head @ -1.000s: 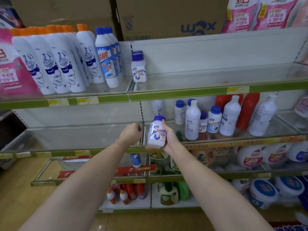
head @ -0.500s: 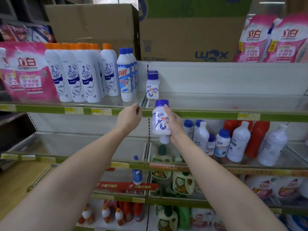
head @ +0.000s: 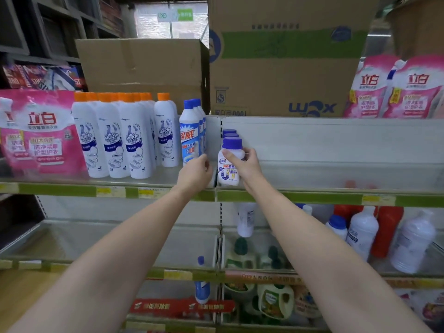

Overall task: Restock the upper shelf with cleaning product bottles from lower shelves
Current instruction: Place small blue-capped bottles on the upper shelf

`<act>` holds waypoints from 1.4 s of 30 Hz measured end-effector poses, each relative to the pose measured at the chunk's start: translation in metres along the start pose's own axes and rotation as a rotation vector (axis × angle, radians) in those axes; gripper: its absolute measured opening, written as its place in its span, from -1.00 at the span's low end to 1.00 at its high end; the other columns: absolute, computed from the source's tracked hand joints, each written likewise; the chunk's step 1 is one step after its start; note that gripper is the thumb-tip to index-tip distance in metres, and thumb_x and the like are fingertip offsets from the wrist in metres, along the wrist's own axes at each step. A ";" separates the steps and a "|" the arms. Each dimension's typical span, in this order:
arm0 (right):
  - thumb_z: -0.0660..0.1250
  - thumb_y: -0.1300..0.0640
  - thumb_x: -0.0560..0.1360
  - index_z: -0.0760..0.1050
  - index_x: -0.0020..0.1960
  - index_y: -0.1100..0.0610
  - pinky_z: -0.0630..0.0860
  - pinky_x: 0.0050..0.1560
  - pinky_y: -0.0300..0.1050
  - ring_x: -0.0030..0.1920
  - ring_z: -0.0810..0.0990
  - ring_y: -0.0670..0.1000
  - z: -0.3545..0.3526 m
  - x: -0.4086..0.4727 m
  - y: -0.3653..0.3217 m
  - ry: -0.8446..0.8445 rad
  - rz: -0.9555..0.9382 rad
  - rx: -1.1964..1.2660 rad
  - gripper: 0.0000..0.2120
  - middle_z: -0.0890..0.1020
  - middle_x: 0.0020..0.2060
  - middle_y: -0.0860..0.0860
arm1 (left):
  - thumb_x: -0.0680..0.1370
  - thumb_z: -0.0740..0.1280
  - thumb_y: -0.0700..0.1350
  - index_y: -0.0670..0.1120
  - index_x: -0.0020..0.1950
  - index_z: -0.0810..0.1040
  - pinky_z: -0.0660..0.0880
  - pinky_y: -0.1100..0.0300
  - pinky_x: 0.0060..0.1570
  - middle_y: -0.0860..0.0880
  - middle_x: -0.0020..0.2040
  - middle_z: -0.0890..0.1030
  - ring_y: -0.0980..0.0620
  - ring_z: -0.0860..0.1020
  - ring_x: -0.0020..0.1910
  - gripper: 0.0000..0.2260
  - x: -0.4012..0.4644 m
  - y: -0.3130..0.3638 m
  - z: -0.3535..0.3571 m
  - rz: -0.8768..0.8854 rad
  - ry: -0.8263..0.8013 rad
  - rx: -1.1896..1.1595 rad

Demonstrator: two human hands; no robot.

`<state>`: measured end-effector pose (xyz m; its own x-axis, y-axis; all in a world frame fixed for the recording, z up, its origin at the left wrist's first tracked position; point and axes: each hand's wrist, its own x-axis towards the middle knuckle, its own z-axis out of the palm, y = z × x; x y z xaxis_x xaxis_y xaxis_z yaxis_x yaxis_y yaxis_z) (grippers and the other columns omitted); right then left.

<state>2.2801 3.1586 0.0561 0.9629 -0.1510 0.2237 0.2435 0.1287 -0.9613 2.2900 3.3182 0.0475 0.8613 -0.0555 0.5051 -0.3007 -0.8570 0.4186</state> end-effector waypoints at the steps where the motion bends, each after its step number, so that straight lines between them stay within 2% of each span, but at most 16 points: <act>1: 0.60 0.05 0.39 0.38 0.25 0.12 0.66 0.04 0.05 0.00 0.69 0.03 0.001 0.006 0.005 0.003 0.010 -0.040 -0.44 0.62 0.11 0.09 | 0.62 0.20 -0.03 -0.11 -0.06 0.43 0.57 -0.01 -0.12 -0.06 -0.11 0.56 -0.13 0.53 -0.13 -0.83 0.004 -0.004 0.003 -0.001 -0.016 -0.010; 3: 0.60 -0.13 0.34 0.45 0.29 0.08 0.61 0.19 0.10 0.10 0.65 0.05 0.001 0.019 0.013 0.046 -0.009 -0.259 -0.36 0.58 0.19 0.09 | 0.62 0.20 -0.03 -0.10 -0.07 0.43 0.58 -0.02 -0.12 -0.08 -0.11 0.57 -0.13 0.54 -0.12 -0.84 0.012 -0.011 0.008 -0.002 -0.048 -0.035; 5: 0.59 -0.16 0.34 0.43 0.41 0.09 0.55 0.25 0.04 0.16 0.59 0.05 -0.003 0.029 0.017 0.091 -0.039 -0.456 -0.25 0.48 0.25 0.07 | 0.63 0.20 -0.04 -0.11 -0.10 0.42 0.56 0.02 -0.17 -0.09 -0.13 0.58 -0.11 0.54 -0.15 -0.82 0.018 -0.015 0.014 0.012 -0.072 -0.054; 8: 0.57 -0.03 0.41 0.34 0.43 0.19 0.53 0.05 -0.15 0.15 0.56 0.01 -0.009 0.034 0.018 0.069 -0.020 -0.425 -0.27 0.52 0.29 0.08 | 0.64 0.19 -0.04 -0.11 -0.11 0.43 0.56 0.01 -0.20 -0.07 -0.18 0.59 -0.09 0.55 -0.19 -0.80 0.024 -0.017 0.024 0.048 -0.067 -0.040; 10: 0.55 -0.03 0.44 0.34 0.39 0.16 0.49 -0.07 -0.25 0.13 0.55 0.00 -0.013 0.036 0.024 0.065 -0.022 -0.405 -0.34 0.53 0.27 0.07 | 0.64 0.18 -0.03 -0.09 -0.10 0.43 0.57 -0.01 -0.19 -0.05 -0.19 0.59 -0.08 0.55 -0.21 -0.81 0.029 -0.017 0.030 0.055 -0.040 -0.025; 15: 0.50 0.01 0.49 0.30 0.43 0.15 0.47 -0.08 -0.33 0.15 0.52 -0.03 -0.018 0.037 0.030 0.063 -0.042 -0.332 -0.37 0.50 0.20 -0.05 | 0.64 0.19 -0.02 -0.08 -0.06 0.40 0.51 0.04 -0.24 -0.04 -0.22 0.56 -0.09 0.52 -0.24 -0.83 0.032 -0.015 0.039 0.099 0.014 0.058; 17: 0.49 0.03 0.51 0.35 0.38 0.17 0.51 0.00 -0.27 0.17 0.55 0.00 -0.018 0.038 0.034 0.087 -0.074 -0.325 -0.45 0.53 0.20 -0.02 | 0.64 0.19 -0.03 -0.09 -0.07 0.40 0.51 0.03 -0.25 -0.04 -0.23 0.54 -0.10 0.51 -0.25 -0.83 0.030 -0.016 0.040 0.097 0.023 0.061; 19: 0.49 0.03 0.51 0.41 0.31 0.18 0.56 0.10 -0.13 0.17 0.58 0.05 -0.015 0.039 0.038 0.108 -0.103 -0.338 -0.52 0.56 0.21 0.06 | 0.64 0.18 -0.03 -0.10 -0.08 0.40 0.52 0.02 -0.24 -0.05 -0.23 0.54 -0.10 0.51 -0.25 -0.83 0.028 -0.016 0.039 0.089 0.019 0.067; 23: 0.50 -0.02 0.50 0.41 0.19 0.12 0.59 0.08 -0.08 0.10 0.60 0.06 -0.011 0.033 0.034 0.137 -0.112 -0.397 -0.59 0.55 0.17 0.11 | 0.65 0.16 -0.06 -0.12 -0.08 0.39 0.41 0.08 -0.26 -0.06 -0.20 0.51 -0.10 0.48 -0.22 -0.82 0.024 -0.012 0.035 0.052 -0.011 0.060; 26: 0.53 -0.07 0.45 0.34 0.09 0.09 0.59 0.10 0.04 0.07 0.58 0.11 -0.010 0.029 0.028 0.195 -0.102 -0.462 -0.55 0.51 0.12 0.14 | 0.64 0.16 -0.05 -0.13 -0.05 0.42 0.44 0.06 -0.22 -0.08 -0.14 0.52 -0.12 0.49 -0.16 -0.83 0.019 -0.006 0.031 0.003 -0.043 0.065; 28: 0.53 -0.02 0.45 0.32 0.08 0.12 0.56 -0.01 -0.05 0.04 0.58 0.11 -0.010 0.025 0.025 0.195 -0.073 -0.451 -0.55 0.52 0.10 0.14 | 0.63 0.17 -0.06 -0.13 -0.05 0.44 0.49 0.04 -0.21 -0.08 -0.14 0.54 -0.12 0.50 -0.16 -0.83 0.013 -0.001 0.028 -0.004 -0.034 0.079; 31: 0.45 0.08 0.54 0.35 0.07 0.12 0.41 -0.17 -0.26 -0.10 0.56 -0.04 -0.016 0.010 0.022 0.187 -0.060 -0.438 -0.71 0.54 -0.04 0.01 | 0.63 0.20 -0.08 -0.13 -0.09 0.45 0.54 0.00 -0.19 -0.08 -0.15 0.55 -0.11 0.51 -0.18 -0.84 -0.003 0.003 0.027 0.053 0.026 0.097; 34: 0.34 0.04 0.61 0.44 0.02 0.13 0.39 -0.20 -0.24 -0.17 0.53 -0.07 -0.024 -0.011 0.020 0.208 -0.091 -0.394 -0.83 0.55 -0.17 -0.07 | 0.62 0.22 -0.09 -0.12 -0.10 0.46 0.51 0.04 -0.20 -0.06 -0.14 0.52 -0.09 0.49 -0.18 -0.85 -0.022 0.006 0.025 0.114 0.082 0.137; 36: 0.28 0.01 0.64 0.48 -0.02 0.15 0.40 -0.22 -0.22 -0.19 0.52 -0.05 -0.029 -0.028 0.018 0.197 -0.089 -0.382 -0.79 0.56 -0.21 -0.06 | 0.63 0.22 -0.08 -0.13 -0.08 0.46 0.48 0.05 -0.23 -0.05 -0.12 0.49 -0.08 0.48 -0.19 -0.84 -0.032 0.008 0.024 0.108 0.091 0.131; 39: 0.20 -0.05 0.67 0.52 -0.08 0.25 0.42 -0.21 -0.11 -0.26 0.50 -0.01 -0.039 -0.048 0.026 0.160 -0.051 -0.445 -0.62 0.56 -0.28 0.04 | 0.64 0.22 -0.07 -0.12 -0.10 0.42 0.43 0.05 -0.27 -0.06 -0.11 0.44 -0.07 0.44 -0.22 -0.83 -0.046 0.007 0.021 0.132 0.122 0.146; 42: 0.20 -0.04 0.67 0.51 -0.12 0.28 0.44 -0.16 -0.06 -0.26 0.50 0.02 -0.051 -0.070 0.041 0.164 0.026 -0.485 -0.60 0.55 -0.29 0.09 | 0.65 0.18 -0.04 -0.08 -0.12 0.38 0.36 0.08 -0.26 -0.07 -0.16 0.48 -0.12 0.46 -0.20 -0.82 -0.065 -0.001 0.025 0.096 0.004 0.124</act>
<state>2.2164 3.1248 -0.0072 0.9273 -0.3109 0.2083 0.1005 -0.3294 -0.9388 2.2441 3.3104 -0.0048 0.8289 -0.1385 0.5419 -0.3287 -0.9045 0.2717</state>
